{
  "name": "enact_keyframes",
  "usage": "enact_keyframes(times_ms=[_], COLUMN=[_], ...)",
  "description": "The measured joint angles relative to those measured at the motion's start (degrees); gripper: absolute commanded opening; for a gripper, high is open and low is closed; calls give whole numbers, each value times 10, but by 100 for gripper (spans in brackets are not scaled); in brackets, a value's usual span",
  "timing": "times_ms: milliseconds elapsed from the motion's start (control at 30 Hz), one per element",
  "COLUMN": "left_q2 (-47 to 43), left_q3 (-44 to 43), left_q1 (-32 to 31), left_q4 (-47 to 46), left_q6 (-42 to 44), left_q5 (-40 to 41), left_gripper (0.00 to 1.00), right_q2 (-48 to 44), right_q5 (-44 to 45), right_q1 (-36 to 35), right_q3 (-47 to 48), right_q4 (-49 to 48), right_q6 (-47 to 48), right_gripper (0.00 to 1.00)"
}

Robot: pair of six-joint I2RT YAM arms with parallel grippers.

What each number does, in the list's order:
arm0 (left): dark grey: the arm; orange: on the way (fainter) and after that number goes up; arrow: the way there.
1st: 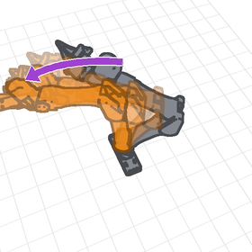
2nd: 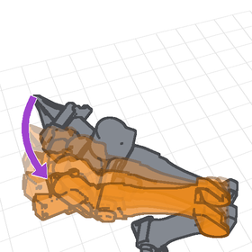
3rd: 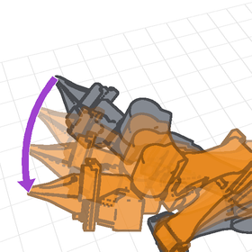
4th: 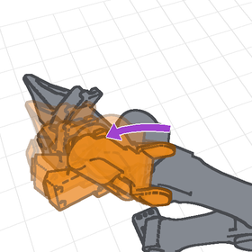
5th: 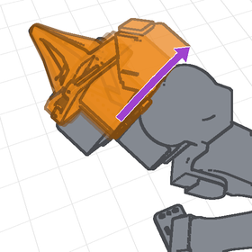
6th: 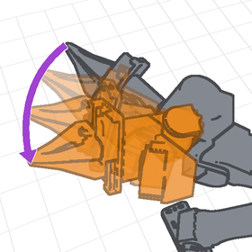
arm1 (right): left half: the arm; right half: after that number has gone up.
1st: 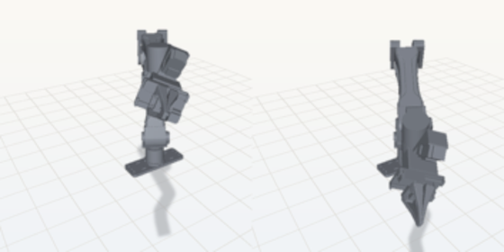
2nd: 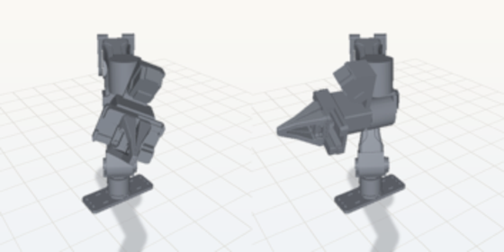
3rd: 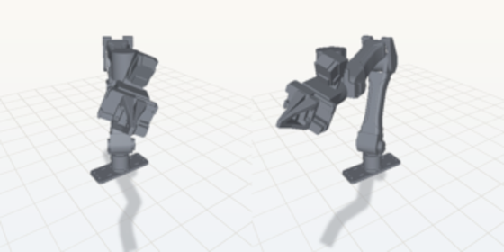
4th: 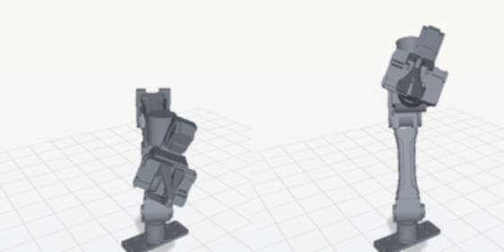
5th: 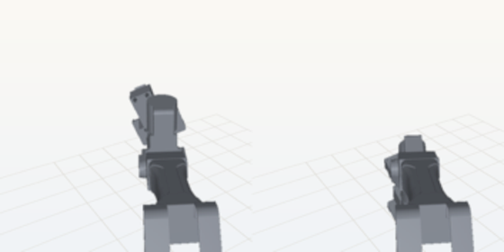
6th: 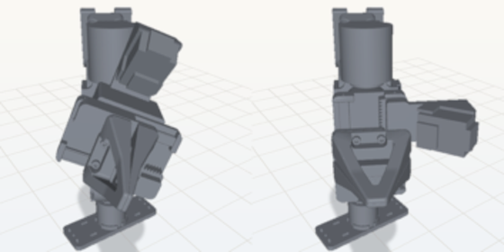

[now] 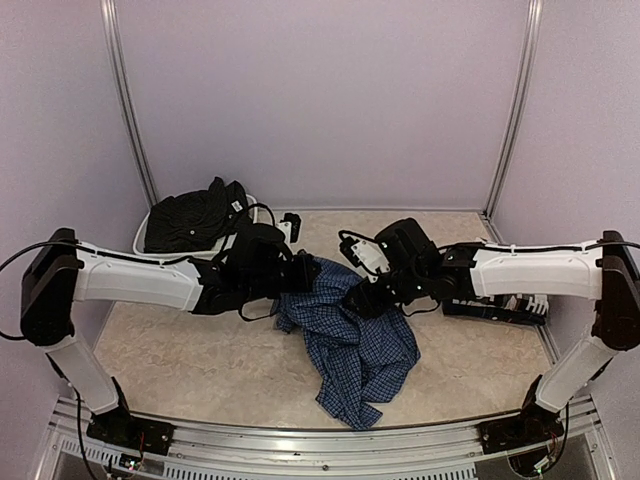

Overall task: Fold and stack the long sleeve shirts
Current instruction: Pick up the crumpled shirt from the center of the board.

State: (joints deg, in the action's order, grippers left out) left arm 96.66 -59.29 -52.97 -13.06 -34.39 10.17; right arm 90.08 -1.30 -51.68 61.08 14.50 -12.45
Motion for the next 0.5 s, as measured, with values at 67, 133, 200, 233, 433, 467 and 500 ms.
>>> enact_keyframes(times_ms=[67,133,200,233,433,467,500], left_q2=[-3,-10,-20,-26,-92,-108,-122], left_q3=[6,12,19,22,58,64,70], left_q1=[0,0,2,3,30,36,42], left_q4=[0,1,6,9,51,62,73], left_q6=[1,2,4,4,15,17,19], left_q5=[4,8,11,13,19,21,23], left_gripper=[0,0,0,0,0,0,0], right_q2=[2,3,3,3,-39,-56,-79], right_q5=[4,14,29,42,135,146,159], right_q1=[-1,-1,-1,-1,15,25,40], right_q3=[6,10,12,12,12,12,12], right_q4=[1,4,12,19,84,95,108], right_q6=[10,9,10,10,7,5,1], right_gripper=[19,0,0,0,0,0,0])
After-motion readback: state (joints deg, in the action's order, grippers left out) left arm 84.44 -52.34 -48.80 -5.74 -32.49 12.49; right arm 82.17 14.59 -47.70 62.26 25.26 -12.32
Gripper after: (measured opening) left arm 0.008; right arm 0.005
